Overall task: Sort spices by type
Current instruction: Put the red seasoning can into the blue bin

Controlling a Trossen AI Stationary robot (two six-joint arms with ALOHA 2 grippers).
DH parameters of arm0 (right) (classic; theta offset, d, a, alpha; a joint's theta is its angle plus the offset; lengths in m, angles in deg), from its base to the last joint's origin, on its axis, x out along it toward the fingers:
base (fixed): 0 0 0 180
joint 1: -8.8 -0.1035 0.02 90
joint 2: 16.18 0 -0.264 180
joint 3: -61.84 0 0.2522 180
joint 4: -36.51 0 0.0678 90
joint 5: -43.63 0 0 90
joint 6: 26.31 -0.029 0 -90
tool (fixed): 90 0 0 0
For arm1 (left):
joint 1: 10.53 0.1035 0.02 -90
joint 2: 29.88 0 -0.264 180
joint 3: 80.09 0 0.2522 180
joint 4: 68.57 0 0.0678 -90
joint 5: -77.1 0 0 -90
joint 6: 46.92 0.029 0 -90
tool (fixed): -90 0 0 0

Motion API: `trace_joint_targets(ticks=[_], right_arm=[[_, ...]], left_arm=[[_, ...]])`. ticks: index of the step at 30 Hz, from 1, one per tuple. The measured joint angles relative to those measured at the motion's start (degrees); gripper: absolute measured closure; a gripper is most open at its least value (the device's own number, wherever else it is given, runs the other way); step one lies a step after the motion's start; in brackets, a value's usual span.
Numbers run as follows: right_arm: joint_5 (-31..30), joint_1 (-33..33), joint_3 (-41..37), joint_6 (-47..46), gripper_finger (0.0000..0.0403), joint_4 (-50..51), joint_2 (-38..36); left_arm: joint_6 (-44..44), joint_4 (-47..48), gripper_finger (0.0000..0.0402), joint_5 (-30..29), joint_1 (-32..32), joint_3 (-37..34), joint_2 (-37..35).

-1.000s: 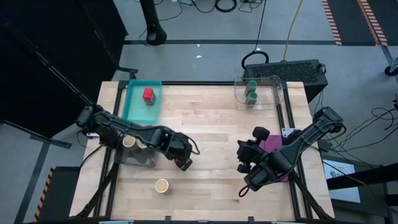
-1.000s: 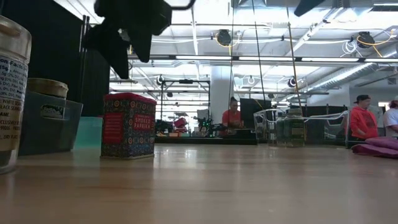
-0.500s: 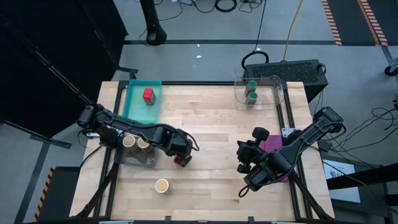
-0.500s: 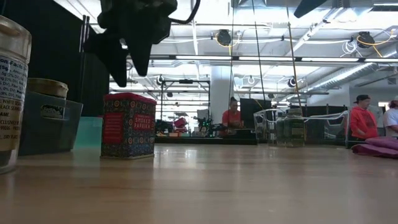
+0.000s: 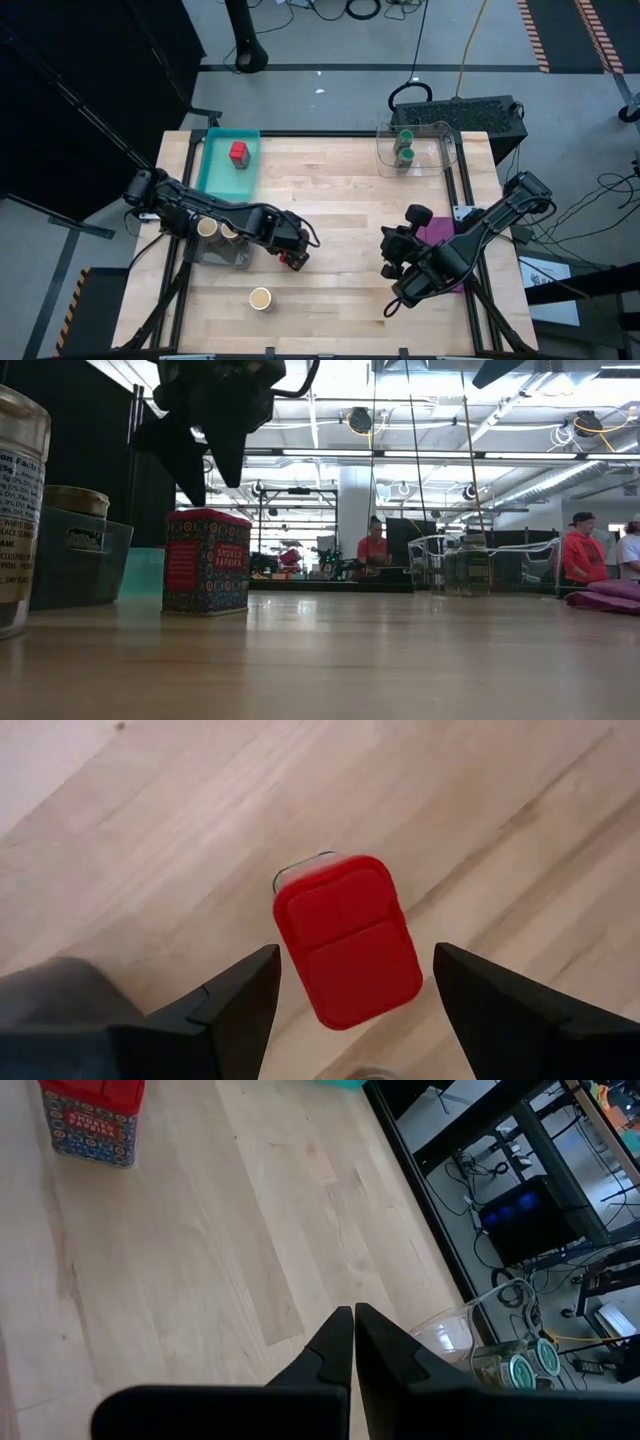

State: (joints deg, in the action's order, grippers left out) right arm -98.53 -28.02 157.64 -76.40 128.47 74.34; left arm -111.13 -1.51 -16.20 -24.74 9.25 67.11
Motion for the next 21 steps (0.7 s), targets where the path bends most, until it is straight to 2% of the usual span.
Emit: trace_joint_targets(ticks=[21], right_arm=[[0.0, 0.0, 0.0, 0.2, 0.0403, 0.0, 0.0]], left_arm=[[-2.6, -0.8, 0.0132, -5.5, -2.1, 0.0, 0.2]])
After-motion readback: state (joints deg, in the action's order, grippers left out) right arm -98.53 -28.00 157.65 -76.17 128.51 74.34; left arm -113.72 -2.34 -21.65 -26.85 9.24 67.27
